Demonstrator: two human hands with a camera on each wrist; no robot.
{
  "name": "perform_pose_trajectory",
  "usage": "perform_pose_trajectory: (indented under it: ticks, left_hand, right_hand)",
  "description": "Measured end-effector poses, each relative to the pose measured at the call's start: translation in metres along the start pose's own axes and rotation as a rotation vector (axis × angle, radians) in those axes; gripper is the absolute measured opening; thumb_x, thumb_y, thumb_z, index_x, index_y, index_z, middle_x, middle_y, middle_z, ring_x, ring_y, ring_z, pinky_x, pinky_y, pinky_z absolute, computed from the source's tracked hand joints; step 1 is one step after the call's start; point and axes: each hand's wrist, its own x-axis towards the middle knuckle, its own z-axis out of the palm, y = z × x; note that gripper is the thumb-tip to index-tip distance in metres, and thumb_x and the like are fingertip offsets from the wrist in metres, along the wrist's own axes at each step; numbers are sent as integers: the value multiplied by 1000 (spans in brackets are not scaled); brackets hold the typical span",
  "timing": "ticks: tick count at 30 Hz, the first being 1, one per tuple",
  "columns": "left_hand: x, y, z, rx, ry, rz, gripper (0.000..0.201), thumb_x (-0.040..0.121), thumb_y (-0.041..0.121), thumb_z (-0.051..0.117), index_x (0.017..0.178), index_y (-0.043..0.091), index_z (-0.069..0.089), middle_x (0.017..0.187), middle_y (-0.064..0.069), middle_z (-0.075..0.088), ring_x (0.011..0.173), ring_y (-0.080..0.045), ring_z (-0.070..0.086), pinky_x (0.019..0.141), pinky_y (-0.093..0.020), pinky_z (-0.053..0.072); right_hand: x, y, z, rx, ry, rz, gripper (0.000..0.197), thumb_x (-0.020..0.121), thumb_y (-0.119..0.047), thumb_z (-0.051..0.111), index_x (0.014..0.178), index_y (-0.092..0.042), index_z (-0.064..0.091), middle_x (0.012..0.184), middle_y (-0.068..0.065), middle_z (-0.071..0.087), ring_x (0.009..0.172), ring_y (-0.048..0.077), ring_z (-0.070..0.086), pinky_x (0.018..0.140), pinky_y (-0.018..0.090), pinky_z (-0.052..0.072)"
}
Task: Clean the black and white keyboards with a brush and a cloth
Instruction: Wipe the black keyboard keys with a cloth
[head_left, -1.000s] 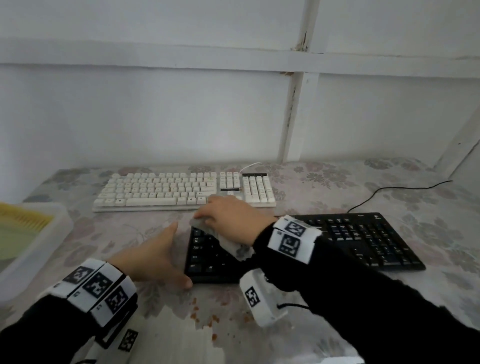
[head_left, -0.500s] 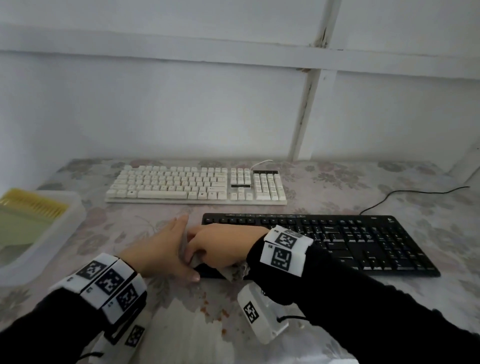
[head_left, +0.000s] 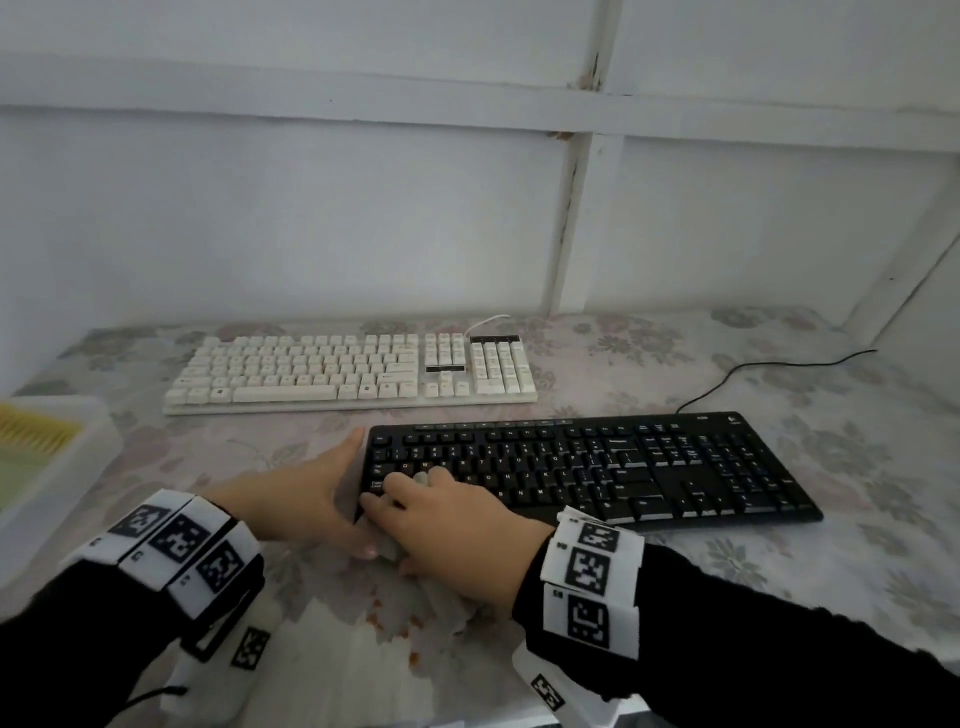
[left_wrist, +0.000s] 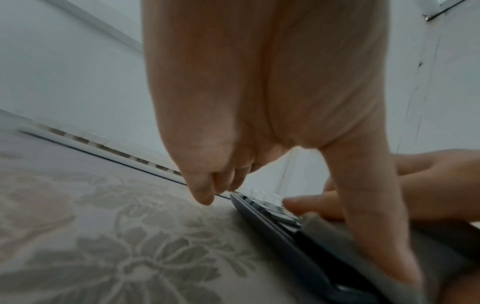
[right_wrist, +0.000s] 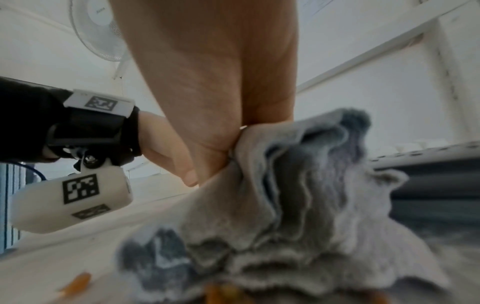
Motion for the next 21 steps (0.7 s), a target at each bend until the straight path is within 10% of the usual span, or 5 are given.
perform_pose_trajectory:
  ticks: [4,9,21]
  left_hand:
    - [2,-3,5,22,10,-7,107,62,18,87,126,63,14,130,26,45,124,5,44,103,-25,42]
    - [1,-7,4,74,-11,-70,145,38,61,87,147,44,-9,143,23,36,131,-6,38,113,-37,32]
    - [4,-10,4,32,-16,-83,137,44,54,89,141,53,-7,130,36,37,129,-3,39,112,-32,32]
  right_hand:
    - [-23,24,5,32,-55,85,70,90,-20,60,148,-15,21,137,11,27,109,38,43,82,50,50]
    - [-72,68,13,38,-89,191,73,91,-15,55,150,-26,13,134,4,26,107,28,41,89,42,47]
    - [-170,157,13,48,-213,587,77,90,-19,59,149,-39,13,107,-7,25,94,9,37,76,19,31]
